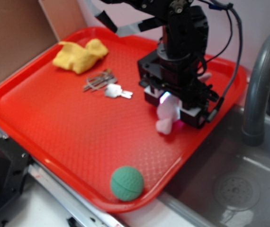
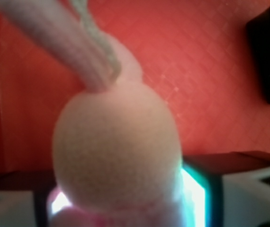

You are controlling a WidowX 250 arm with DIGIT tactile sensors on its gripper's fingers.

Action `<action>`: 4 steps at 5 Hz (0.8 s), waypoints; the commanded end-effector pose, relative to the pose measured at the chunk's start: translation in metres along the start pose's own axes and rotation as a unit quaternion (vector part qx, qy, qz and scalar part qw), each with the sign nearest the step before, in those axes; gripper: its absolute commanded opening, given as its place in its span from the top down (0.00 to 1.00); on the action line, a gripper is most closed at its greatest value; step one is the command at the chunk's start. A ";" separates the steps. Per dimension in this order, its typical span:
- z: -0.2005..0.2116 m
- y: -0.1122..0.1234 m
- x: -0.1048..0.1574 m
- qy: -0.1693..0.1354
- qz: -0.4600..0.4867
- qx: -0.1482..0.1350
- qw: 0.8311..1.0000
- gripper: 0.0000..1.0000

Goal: Grab the pink bunny.

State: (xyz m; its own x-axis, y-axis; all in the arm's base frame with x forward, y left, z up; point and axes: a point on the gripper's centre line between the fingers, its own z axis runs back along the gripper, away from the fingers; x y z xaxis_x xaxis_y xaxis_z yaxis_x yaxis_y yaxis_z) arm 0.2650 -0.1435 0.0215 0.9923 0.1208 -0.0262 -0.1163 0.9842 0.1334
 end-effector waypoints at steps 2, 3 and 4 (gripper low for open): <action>0.123 0.081 -0.022 -0.046 -0.007 -0.145 0.988 1.00; 0.168 0.108 -0.042 -0.071 0.007 -0.153 0.986 1.00; 0.196 0.123 -0.060 -0.093 0.034 -0.145 0.984 1.00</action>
State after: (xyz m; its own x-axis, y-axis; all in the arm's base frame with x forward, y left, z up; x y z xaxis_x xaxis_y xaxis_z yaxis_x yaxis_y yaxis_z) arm 0.2030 -0.0574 0.2265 0.9765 0.1861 0.1091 -0.1703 0.9755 -0.1393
